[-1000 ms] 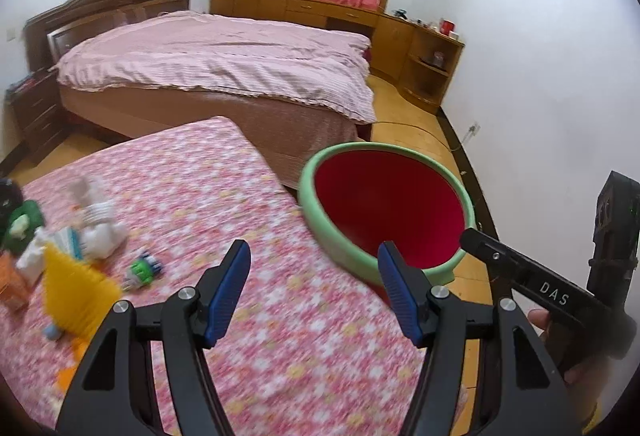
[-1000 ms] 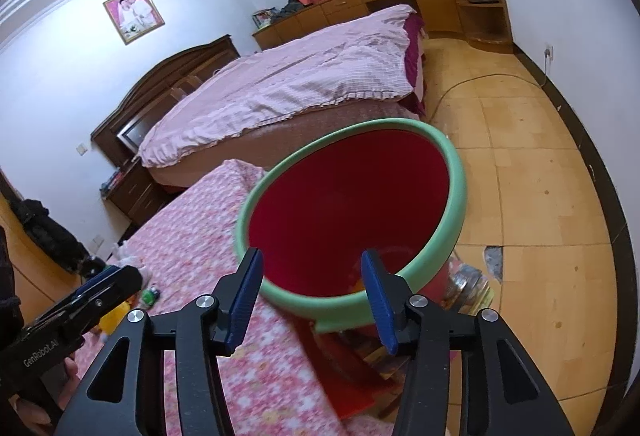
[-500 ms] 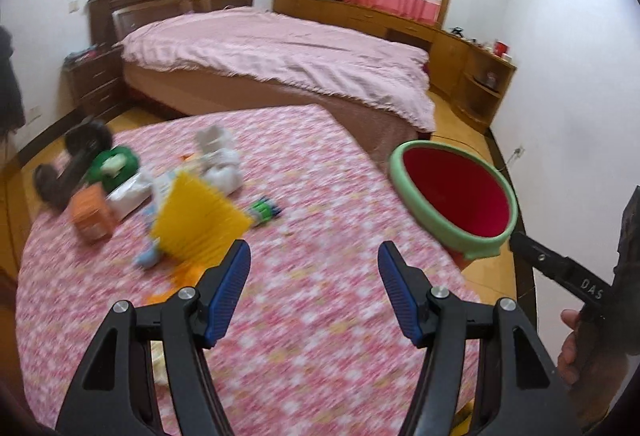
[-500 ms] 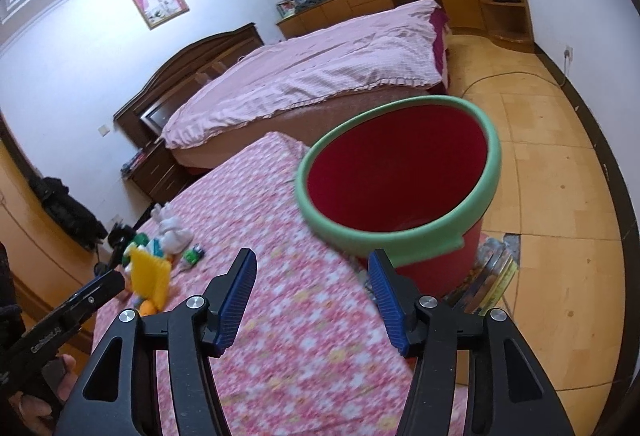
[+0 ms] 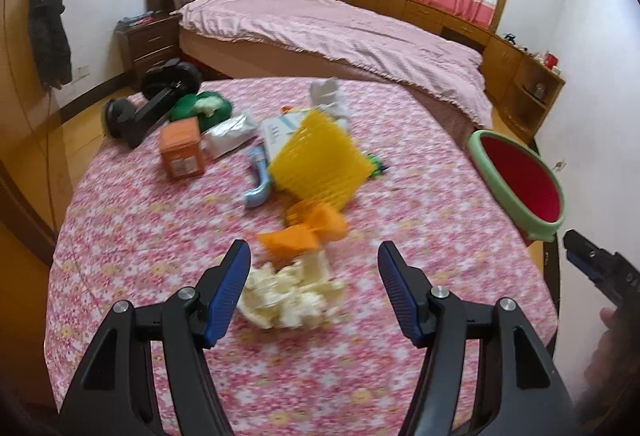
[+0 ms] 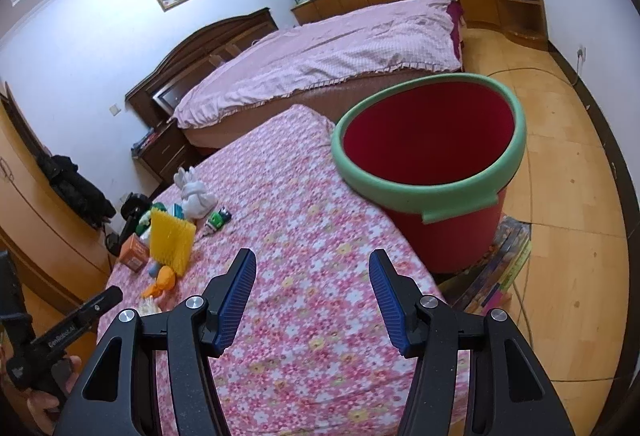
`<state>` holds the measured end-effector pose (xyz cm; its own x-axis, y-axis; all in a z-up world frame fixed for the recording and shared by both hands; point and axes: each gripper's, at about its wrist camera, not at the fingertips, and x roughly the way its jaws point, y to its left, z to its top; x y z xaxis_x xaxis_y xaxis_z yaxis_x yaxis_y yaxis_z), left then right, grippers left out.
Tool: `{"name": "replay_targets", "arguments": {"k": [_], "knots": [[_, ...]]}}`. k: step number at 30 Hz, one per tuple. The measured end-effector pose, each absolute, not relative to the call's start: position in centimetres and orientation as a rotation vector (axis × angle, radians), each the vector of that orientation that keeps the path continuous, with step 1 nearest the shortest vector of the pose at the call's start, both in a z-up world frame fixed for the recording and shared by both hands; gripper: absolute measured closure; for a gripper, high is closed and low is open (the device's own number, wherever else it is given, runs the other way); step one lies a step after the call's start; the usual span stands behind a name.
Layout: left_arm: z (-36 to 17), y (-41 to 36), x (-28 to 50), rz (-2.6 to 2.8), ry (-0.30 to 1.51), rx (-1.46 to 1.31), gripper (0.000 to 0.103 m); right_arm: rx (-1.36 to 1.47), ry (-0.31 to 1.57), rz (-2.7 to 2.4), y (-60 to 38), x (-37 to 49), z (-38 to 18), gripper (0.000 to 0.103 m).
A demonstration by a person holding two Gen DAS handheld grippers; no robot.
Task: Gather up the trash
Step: 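Move both open grippers back over the trash on the bed, then grasp the white crumpled tissue with the left gripper while the right approaches the orange foam net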
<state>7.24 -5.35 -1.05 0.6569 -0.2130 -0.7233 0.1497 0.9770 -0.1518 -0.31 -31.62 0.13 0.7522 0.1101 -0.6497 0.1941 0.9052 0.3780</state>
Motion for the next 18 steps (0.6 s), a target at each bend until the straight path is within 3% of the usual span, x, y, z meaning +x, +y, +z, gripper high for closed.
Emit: {"name": "replay_targets", "arguments": {"k": [8, 18], "knots": [[-4.2, -4.1, 8.6, -0.116, 0.877, -0.04, 0.037, 0.415, 0.767, -0.033, -30.3, 1.5, -1.0, 0.043], [-7.4, -2.4, 9.8, -0.169, 0.968, -0.191, 0.039, 0.382, 0.823, -0.006, -28.6, 4.7, -2.3, 0.043]]}}
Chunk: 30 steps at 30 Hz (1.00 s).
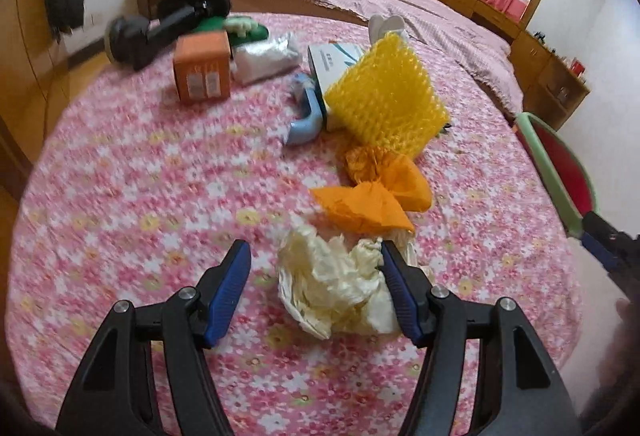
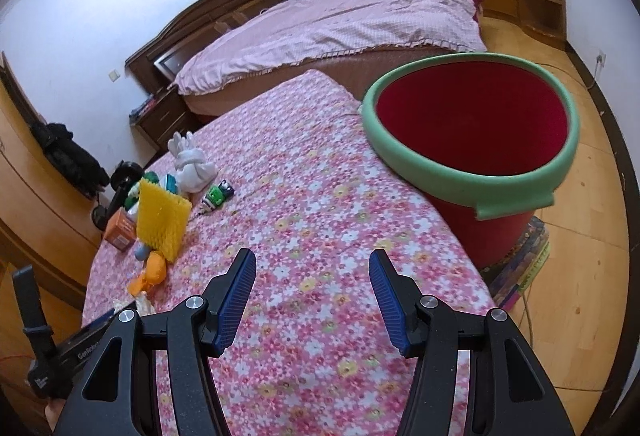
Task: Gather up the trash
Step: 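Grasp the white crumpled tissue with the left gripper while the right approaches the orange foam net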
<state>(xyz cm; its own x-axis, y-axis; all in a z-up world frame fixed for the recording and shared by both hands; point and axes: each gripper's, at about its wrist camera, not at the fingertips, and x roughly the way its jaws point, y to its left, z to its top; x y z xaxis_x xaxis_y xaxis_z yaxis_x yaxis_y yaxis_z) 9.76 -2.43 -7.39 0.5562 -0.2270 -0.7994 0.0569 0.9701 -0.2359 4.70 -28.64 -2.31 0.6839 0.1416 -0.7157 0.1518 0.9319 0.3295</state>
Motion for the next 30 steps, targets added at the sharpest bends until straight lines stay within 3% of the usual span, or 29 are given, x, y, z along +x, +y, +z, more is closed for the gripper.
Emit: {"name": "replay_targets", "arguments": {"k": [5, 11, 30], "knots": [[-7.3, -2.4, 8.8, -0.243, 0.957, -0.23, 0.062, 0.348, 0.825, 0.022, -27.3, 4.8, -2.1, 0.043], [-6.5, -2.1, 7.5, -0.26, 0.947, -0.224, 0.075, 0.318, 0.83, 0.052, -25.6, 4.8, -1.9, 0.043], [-3.2, 4.6, 9.4, -0.069, 0.789, -0.182, 0.076, 0.214, 0.864, 0.176, -17.9, 7.7, -1.8, 0.043]]}}
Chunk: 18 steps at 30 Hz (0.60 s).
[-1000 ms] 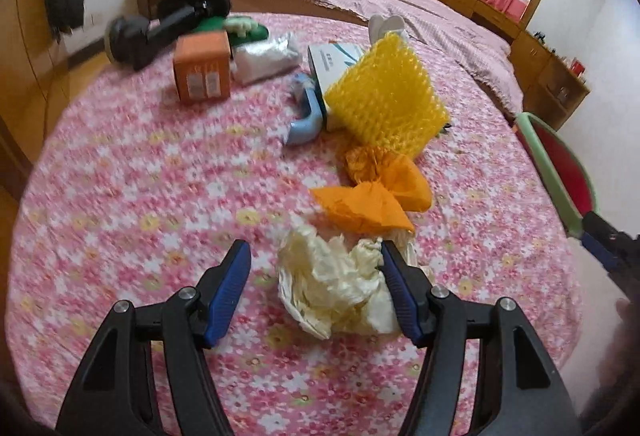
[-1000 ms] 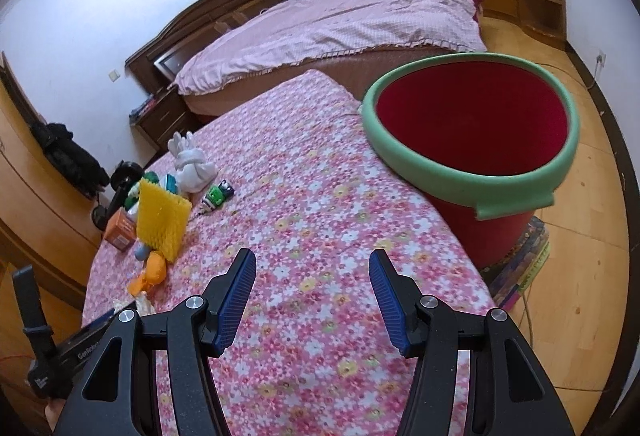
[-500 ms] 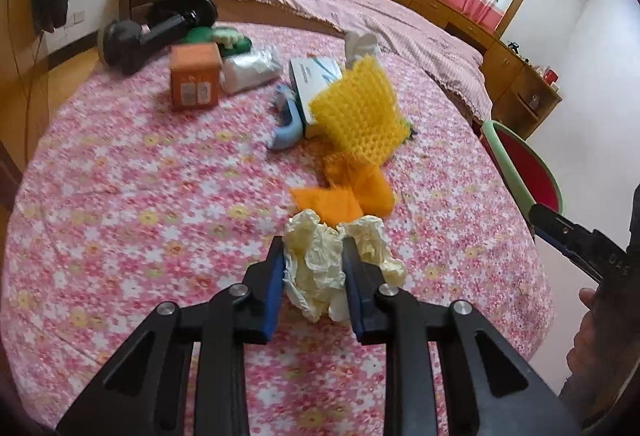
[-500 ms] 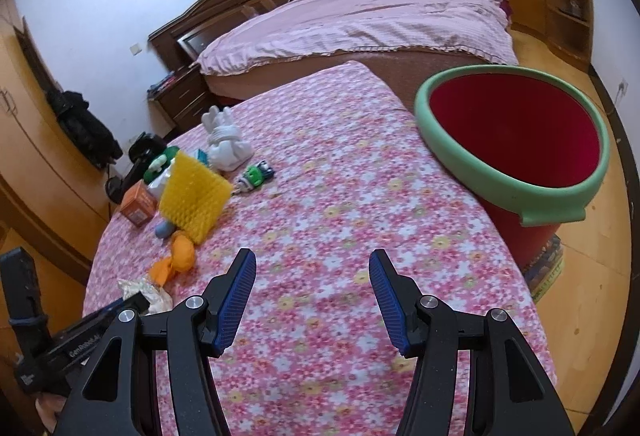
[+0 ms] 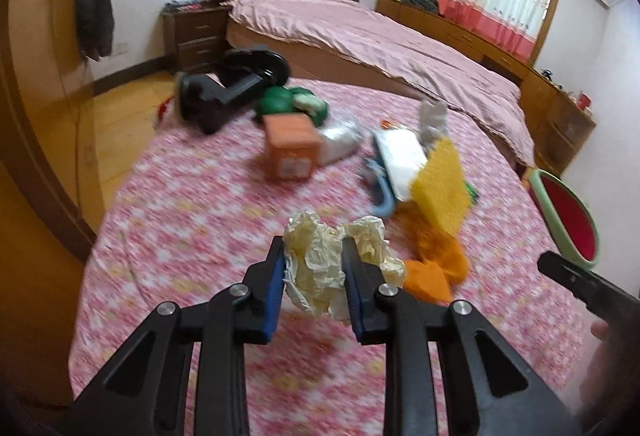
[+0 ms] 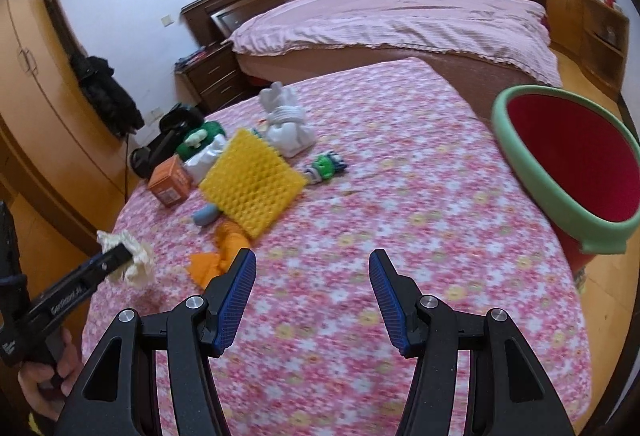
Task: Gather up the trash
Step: 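Grasp the white crumpled tissue with the left gripper while the right approaches the orange foam net, then grasp the orange foam net with the right gripper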
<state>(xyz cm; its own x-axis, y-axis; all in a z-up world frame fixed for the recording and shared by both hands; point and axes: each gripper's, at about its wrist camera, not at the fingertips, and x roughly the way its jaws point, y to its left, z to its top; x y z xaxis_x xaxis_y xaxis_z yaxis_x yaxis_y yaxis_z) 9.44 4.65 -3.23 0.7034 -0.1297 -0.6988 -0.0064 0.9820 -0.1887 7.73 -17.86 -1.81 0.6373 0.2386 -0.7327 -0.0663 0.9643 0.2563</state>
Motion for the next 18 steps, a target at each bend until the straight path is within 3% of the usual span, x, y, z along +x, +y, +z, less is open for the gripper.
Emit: {"name": "replay_targets", "arguments": {"k": [16, 18], "knots": [[-4.7, 7.6, 12.3, 0.004, 0.731, -0.188, 0.076, 0.216, 0.952, 0.184, -11.2, 11.0, -6.1, 0.043], [-4.8, 7.6, 12.3, -0.003, 0.722, -0.184, 0.076, 0.213, 0.95, 0.191, -10.7, 11.2, -6.5, 0.05]]}}
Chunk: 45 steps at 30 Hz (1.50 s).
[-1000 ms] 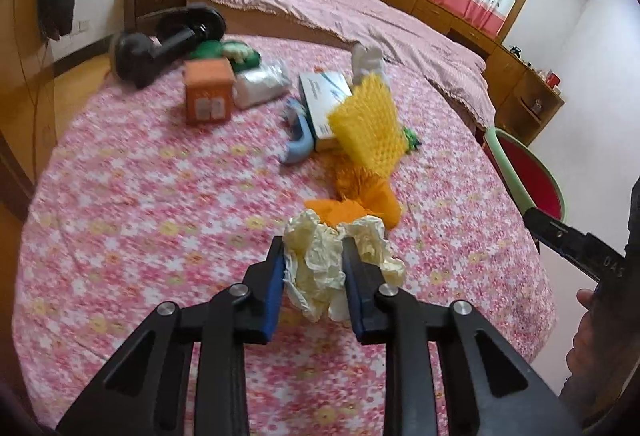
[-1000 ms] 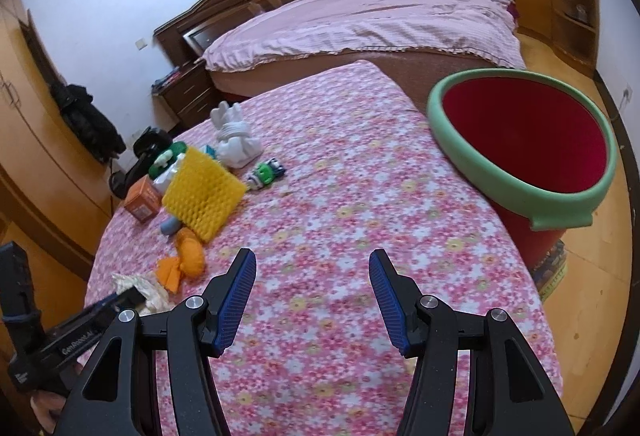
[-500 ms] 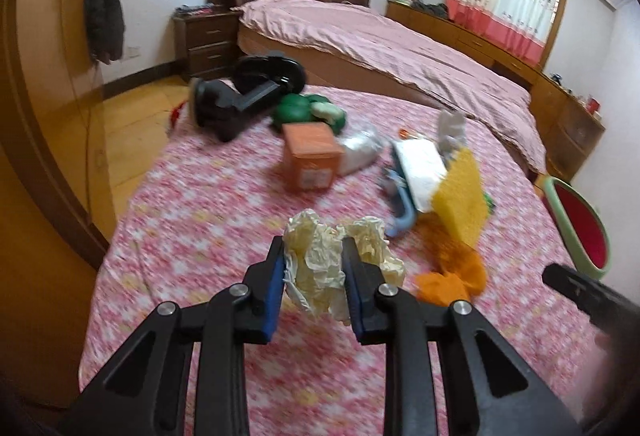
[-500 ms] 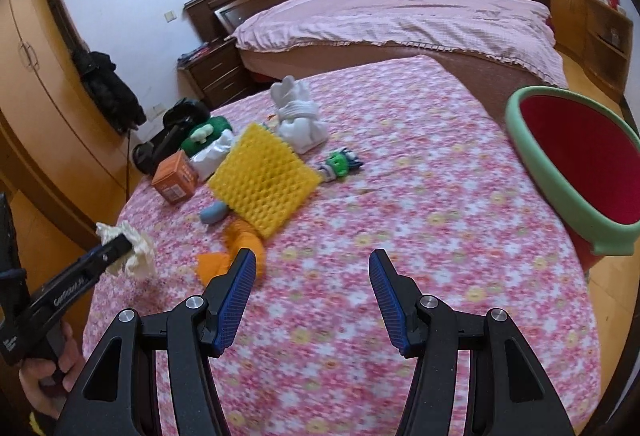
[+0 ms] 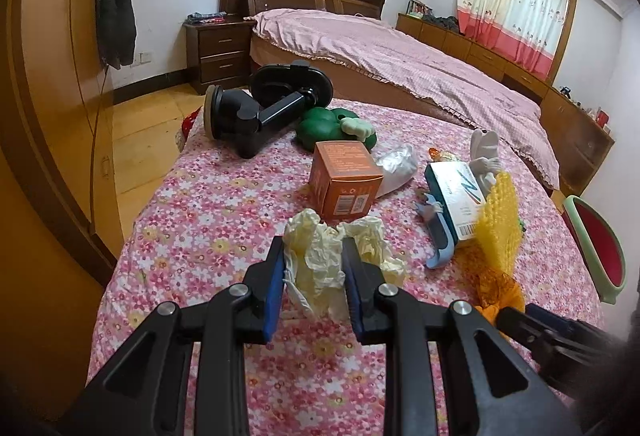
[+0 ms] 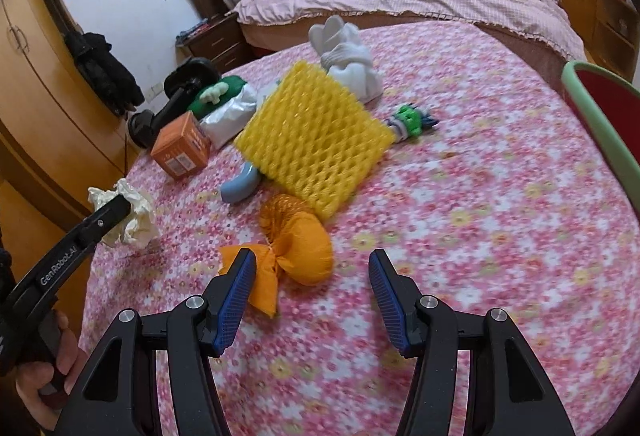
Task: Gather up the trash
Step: 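Grasp the orange foam net with the right gripper, then carry the tissue and the orange foam net with both grippers over the bucket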
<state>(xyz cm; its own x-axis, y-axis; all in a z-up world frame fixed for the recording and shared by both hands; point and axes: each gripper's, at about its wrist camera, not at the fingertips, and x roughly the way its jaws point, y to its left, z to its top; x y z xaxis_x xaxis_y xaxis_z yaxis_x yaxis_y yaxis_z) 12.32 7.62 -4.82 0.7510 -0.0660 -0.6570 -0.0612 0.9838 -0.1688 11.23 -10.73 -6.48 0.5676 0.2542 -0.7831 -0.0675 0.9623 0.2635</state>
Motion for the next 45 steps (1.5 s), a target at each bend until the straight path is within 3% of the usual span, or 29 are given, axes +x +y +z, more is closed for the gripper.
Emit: {"name": "replay_targets", "arguments": {"k": [1, 5, 12, 19, 45], "knots": [[-4.9, 7.6, 12.4, -0.006, 0.717, -0.179, 0.076, 0.217, 0.946, 0.195, -10.6, 11.3, -6.6, 0.058], [-5.0, 7.8, 12.6, -0.034, 0.71, -0.185, 0.076, 0.244, 0.924, 0.208, -10.3, 11.6, -7.1, 0.066], [-5.2, 6.9, 12.6, -0.101, 0.696, -0.185, 0.076, 0.229, 0.924, 0.197, -9.6, 11.9, -7.4, 0.068], [-4.6, 6.0, 11.9, -0.133, 0.675, -0.183, 0.076, 0.226, 0.923, 0.202, -9.5, 10.9, -6.8, 0.084], [-0.5, 2.2, 7.1, -0.257, 0.644, -0.22, 0.076, 0.311, 0.773, 0.168, -15.7, 3.8, -1.5, 0.085]]}}
